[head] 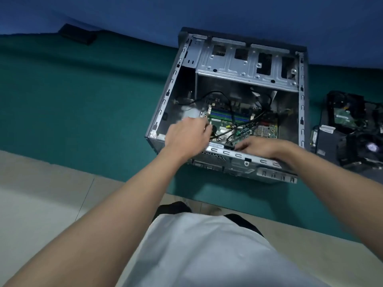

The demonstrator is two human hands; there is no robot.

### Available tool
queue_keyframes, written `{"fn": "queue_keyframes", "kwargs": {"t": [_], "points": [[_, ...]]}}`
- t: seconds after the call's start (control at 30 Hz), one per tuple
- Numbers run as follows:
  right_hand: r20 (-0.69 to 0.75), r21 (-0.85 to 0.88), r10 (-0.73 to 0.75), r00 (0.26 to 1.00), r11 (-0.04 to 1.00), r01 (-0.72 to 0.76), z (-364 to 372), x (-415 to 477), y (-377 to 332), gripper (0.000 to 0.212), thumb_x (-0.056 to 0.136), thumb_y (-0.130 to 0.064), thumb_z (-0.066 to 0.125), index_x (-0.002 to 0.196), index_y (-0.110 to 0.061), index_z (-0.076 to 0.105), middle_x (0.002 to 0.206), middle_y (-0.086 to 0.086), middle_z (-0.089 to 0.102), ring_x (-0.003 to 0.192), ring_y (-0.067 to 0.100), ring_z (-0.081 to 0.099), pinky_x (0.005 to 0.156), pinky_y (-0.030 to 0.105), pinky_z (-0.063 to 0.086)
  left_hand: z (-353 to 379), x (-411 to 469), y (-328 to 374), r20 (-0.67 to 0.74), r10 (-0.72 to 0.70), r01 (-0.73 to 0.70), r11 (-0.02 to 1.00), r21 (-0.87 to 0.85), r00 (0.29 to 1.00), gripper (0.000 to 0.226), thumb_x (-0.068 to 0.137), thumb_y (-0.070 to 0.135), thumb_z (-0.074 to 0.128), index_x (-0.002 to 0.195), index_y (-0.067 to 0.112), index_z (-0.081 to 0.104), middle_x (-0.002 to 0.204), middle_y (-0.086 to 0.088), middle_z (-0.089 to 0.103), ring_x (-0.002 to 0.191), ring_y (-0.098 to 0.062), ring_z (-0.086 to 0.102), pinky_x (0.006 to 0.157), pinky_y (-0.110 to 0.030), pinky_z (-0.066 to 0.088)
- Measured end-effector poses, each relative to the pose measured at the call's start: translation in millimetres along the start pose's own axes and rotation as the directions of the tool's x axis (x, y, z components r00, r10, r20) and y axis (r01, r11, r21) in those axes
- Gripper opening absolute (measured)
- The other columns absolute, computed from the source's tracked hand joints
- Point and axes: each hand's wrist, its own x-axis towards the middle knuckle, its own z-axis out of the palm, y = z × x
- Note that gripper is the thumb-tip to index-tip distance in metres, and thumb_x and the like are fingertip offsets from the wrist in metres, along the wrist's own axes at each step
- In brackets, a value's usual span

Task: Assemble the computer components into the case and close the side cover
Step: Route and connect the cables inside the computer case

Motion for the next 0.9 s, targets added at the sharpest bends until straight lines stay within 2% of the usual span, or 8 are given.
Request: {"fn": "queue_keyframes", "kwargs": {"t": [0.17,0.3,0.43,0.53,0.6,0.7,0.83,0.9], "points": [[0.005,-0.245,0.092,0.996,0.966,-0.088,9.2,25.7,-7.6,0.034,0.101,-0.013,0.041,0.134,-0.006,0.047,0.143,0.013,0.045,0.109,0.017,0.050,0.106,0.035,0.033,5.3,1.8,-2.1,-0.009,-0.040,0.040,0.998,0.048,0.999,0.032,0.096,0.040,0.038,0.088,0.024,0.064,0.091,-0.008,0.068,0.075,-0.029,0.050,0.067,-0.035,0.030],[-0.077,-0.233,0.094,0.993,0.966,-0.109,12.6,36.0,-13.0,0.026,0.104,-0.011,0.031,0.115,-0.008,0.054,0.127,0.014,0.050,0.093,0.016,0.054,0.092,0.028,0.037,8.3,4.1,-1.2,-0.020,-0.056,0.057,0.997,0.056,0.998,0.035,0.094,0.041,0.038,0.092,0.022,0.067,0.092,-0.007,0.068,0.074,-0.028,0.049,0.068,-0.036,0.031],[-0.104,-0.200,0.123,0.987,0.969,-0.142,10.8,39.0,-16.8,0.038,0.103,-0.004,0.026,0.137,0.003,0.040,0.148,0.018,0.037,0.135,0.027,0.038,0.109,0.031,0.029,9.7,5.2,-1.6,-0.051,-0.076,0.079,0.994,0.070,0.996,0.034,0.091,0.040,0.038,0.092,0.022,0.068,0.088,-0.006,0.068,0.071,-0.027,0.047,0.066,-0.035,0.031],[-0.108,-0.235,0.072,0.991,0.967,-0.096,11.3,41.2,-13.3,0.039,0.103,-0.004,0.026,0.140,0.003,0.036,0.153,0.017,0.028,0.140,0.028,0.030,0.114,0.036,0.022,9.4,6.8,-3.3,-0.052,-0.086,0.090,0.993,0.078,0.995,0.036,0.089,0.041,0.038,0.093,0.021,0.068,0.085,-0.006,0.066,0.069,-0.027,0.048,0.065,-0.035,0.031],[-0.036,-0.188,0.101,0.994,0.977,-0.106,9.8,40.6,-14.3,0.036,0.101,-0.003,0.033,0.135,0.003,0.041,0.149,0.018,0.035,0.133,0.027,0.039,0.110,0.036,0.031,9.8,7.6,-2.7,-0.044,-0.084,0.088,0.992,0.093,0.996,0.037,0.089,0.042,0.037,0.094,0.021,0.067,0.082,-0.005,0.064,0.068,-0.027,0.048,0.065,-0.035,0.031],[0.058,-0.134,0.091,0.994,0.988,-0.083,7.8,33.7,-10.5,0.037,0.095,-0.010,0.052,0.130,-0.001,0.048,0.130,0.007,0.051,0.103,0.017,0.057,0.085,0.026,0.049,7.9,9.6,0.5,0.007,-0.104,0.102,0.988,0.114,0.995,0.037,0.089,0.043,0.037,0.096,0.021,0.065,0.077,-0.002,0.056,0.068,-0.026,0.050,0.064,-0.035,0.031],[0.199,-0.112,0.091,0.976,0.991,-0.070,3.7,29.3,-15.6,0.019,0.096,-0.017,0.052,0.115,-0.015,0.053,0.111,-0.004,0.054,0.096,0.008,0.064,0.081,0.024,0.053,2.3,11.9,2.1,0.109,-0.096,0.081,0.988,0.130,0.989,0.035,0.093,0.042,0.040,0.106,0.020,0.063,0.094,-0.007,0.064,0.074,-0.025,0.049,0.067,-0.035,0.033],[0.013,-0.254,0.050,0.999,0.966,-0.046,-3.8,30.4,-20.8,0.010,0.097,-0.015,0.048,0.092,-0.021,0.054,0.091,-0.005,0.056,0.075,0.007,0.059,0.063,0.020,0.050,-2.2,15.5,-0.6,0.102,-0.025,0.015,0.995,0.096,0.995,0.033,0.094,0.038,0.045,0.112,0.017,0.063,0.105,-0.008,0.065,0.084,-0.024,0.053,0.069,-0.036,0.039]]}}
